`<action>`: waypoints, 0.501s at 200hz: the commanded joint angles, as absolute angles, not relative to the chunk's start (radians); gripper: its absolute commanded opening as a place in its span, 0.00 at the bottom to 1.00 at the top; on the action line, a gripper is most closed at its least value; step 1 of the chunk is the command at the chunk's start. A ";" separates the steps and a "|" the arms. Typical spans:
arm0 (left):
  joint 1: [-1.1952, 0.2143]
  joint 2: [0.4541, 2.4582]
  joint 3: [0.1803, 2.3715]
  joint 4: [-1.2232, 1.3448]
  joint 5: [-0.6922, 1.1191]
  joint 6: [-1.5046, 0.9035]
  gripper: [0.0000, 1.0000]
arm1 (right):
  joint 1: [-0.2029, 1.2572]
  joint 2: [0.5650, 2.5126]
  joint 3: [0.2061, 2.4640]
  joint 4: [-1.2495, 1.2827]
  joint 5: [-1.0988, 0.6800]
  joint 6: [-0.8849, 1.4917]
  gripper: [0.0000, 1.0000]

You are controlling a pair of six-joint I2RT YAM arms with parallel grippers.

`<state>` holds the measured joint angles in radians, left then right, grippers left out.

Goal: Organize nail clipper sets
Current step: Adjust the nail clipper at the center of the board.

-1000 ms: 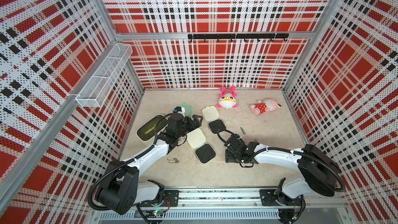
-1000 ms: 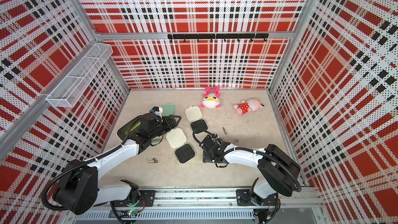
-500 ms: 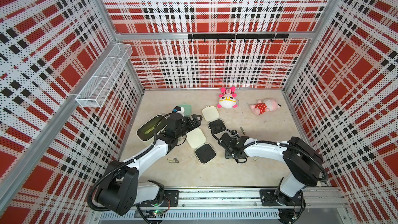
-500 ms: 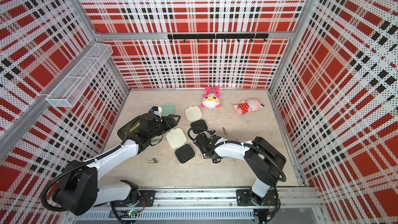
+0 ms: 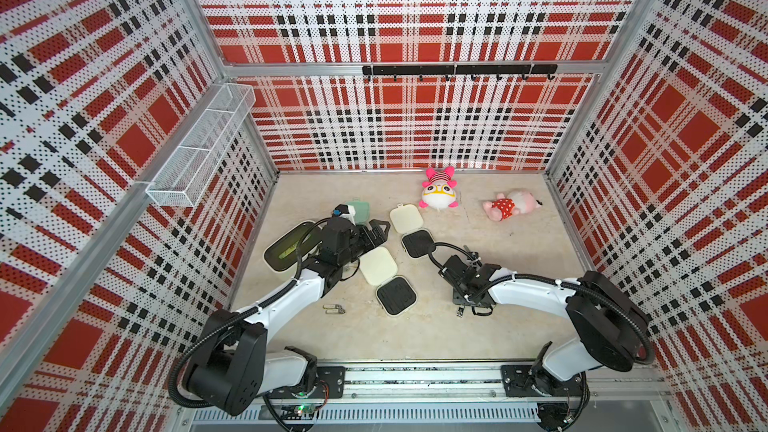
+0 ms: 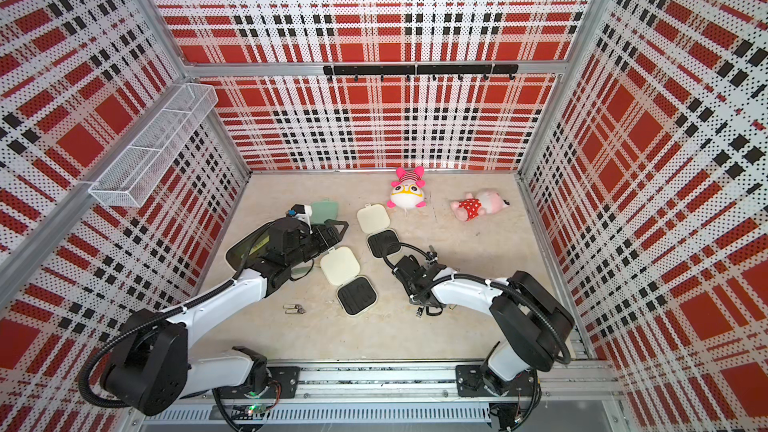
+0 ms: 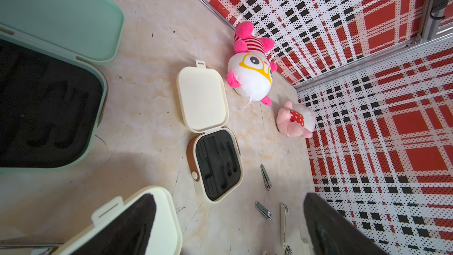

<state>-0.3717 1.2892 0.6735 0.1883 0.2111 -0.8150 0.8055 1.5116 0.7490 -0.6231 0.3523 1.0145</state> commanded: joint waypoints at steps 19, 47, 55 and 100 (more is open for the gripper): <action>-0.373 1.301 0.667 0.225 0.227 -0.819 0.98 | 0.795 1.416 0.702 -0.652 0.342 1.056 0.48; -0.378 1.307 0.675 0.225 0.225 -0.818 0.98 | 0.798 1.376 0.724 -0.671 0.333 1.042 0.51; -0.380 1.307 0.675 0.225 0.224 -0.816 0.98 | 0.804 1.366 0.733 -0.684 0.329 1.039 0.51; -0.379 1.311 0.680 0.224 0.219 -0.818 0.98 | 0.936 1.334 0.765 -0.808 0.339 1.107 0.36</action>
